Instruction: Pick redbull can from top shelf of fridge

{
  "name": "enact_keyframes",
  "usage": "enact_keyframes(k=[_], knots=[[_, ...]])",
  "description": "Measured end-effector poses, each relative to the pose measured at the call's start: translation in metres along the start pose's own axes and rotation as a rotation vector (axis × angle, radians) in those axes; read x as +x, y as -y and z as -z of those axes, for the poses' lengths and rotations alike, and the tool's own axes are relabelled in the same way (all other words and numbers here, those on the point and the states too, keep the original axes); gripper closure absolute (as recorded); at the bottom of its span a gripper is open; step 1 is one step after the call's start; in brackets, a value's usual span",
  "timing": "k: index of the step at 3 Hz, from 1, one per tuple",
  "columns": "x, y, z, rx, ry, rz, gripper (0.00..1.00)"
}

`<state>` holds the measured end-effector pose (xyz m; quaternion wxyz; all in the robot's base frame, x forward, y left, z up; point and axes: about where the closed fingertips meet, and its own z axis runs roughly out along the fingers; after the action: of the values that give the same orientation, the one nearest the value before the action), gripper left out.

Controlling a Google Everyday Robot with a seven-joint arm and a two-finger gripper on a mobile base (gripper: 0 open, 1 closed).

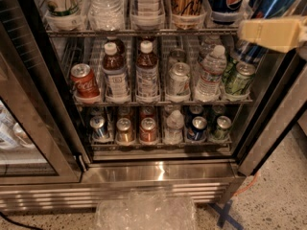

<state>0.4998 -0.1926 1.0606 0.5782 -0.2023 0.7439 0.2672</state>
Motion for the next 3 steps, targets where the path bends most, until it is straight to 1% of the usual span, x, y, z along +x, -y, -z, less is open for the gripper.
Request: enact_keyframes(k=[1, 2, 3], knots=[[0.049, -0.035, -0.03, -0.123, -0.085, -0.038, 1.0], [0.09, -0.057, -0.057, -0.21, -0.181, -0.054, 1.0], [0.121, -0.068, -0.069, -0.262, -0.274, -0.082, 1.0]])
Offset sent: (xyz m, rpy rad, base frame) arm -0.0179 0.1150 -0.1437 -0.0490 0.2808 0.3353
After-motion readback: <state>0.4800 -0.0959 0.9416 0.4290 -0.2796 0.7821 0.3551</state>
